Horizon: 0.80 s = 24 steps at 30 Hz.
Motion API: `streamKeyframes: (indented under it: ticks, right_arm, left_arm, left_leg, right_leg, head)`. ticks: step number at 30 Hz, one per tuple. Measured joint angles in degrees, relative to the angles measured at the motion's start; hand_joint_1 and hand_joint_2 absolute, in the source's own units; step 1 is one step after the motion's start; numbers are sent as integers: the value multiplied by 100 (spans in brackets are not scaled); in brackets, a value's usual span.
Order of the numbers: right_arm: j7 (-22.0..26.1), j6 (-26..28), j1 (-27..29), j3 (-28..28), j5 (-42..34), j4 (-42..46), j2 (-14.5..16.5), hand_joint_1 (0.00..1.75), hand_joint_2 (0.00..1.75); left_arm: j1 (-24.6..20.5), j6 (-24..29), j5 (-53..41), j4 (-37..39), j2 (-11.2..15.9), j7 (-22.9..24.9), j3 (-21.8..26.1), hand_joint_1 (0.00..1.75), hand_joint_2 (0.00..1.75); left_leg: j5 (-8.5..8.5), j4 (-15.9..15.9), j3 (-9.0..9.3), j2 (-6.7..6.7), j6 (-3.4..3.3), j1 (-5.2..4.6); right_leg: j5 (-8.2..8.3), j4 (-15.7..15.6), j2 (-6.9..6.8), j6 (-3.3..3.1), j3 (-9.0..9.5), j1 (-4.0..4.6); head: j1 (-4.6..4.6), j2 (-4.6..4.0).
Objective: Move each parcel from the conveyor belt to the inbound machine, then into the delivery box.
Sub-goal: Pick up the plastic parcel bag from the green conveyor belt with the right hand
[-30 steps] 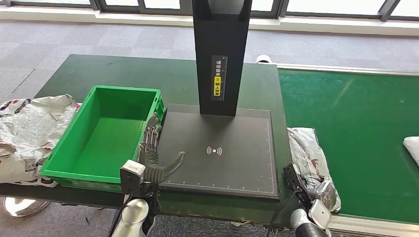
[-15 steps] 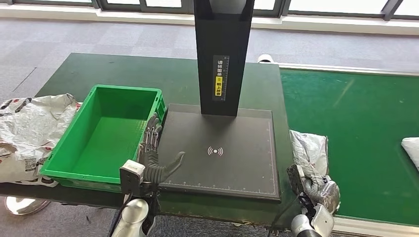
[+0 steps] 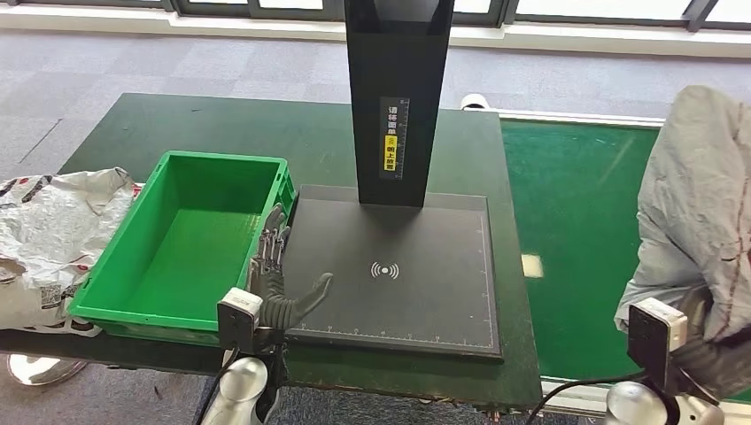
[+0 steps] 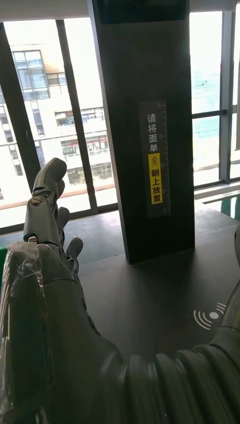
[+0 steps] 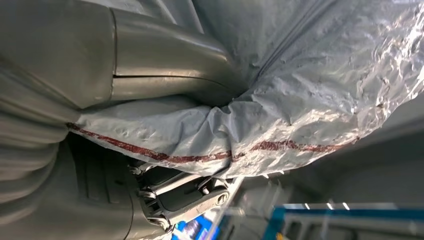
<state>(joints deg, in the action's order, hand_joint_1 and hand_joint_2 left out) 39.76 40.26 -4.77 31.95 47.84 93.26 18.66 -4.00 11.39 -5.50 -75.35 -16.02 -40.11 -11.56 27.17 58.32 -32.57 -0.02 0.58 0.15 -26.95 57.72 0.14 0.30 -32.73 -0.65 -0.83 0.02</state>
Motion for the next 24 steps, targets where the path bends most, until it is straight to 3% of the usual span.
streamKeyframes:
  ticks: [13,18,21,24]
  right_arm:
    - [-83,-5,137,-200,-83,660,28,175,175]
    - [-862,-31,204,-1309,1125,328,29,175,175]
    - [-1243,-41,119,-1992,1966,-373,29,175,175]
    - [-1526,-46,3,-2520,2335,-1176,27,175,175]
  left_arm:
    - [-8,23,19,35,0,0,-13,0,175]
    - [-26,77,125,45,1,-1,-75,0,175]
    - [-35,0,82,51,2,-1,-109,0,175]
    - [-37,-16,84,68,2,0,-110,0,175]
  left_leg:
    - [-1,-1,0,3,1,1]
    - [-1,-5,3,19,2,3]
    - [-5,-6,5,20,5,7]
    - [-9,-6,4,15,8,8]
  right_leg:
    - [1,0,4,0,2,1]
    - [0,1,13,-1,0,4]
    - [1,1,12,-2,3,8]
    - [1,1,9,-2,2,8]
  head:
    - [0,0]
    - [0,0]
    - [0,0]
    - [0,0]
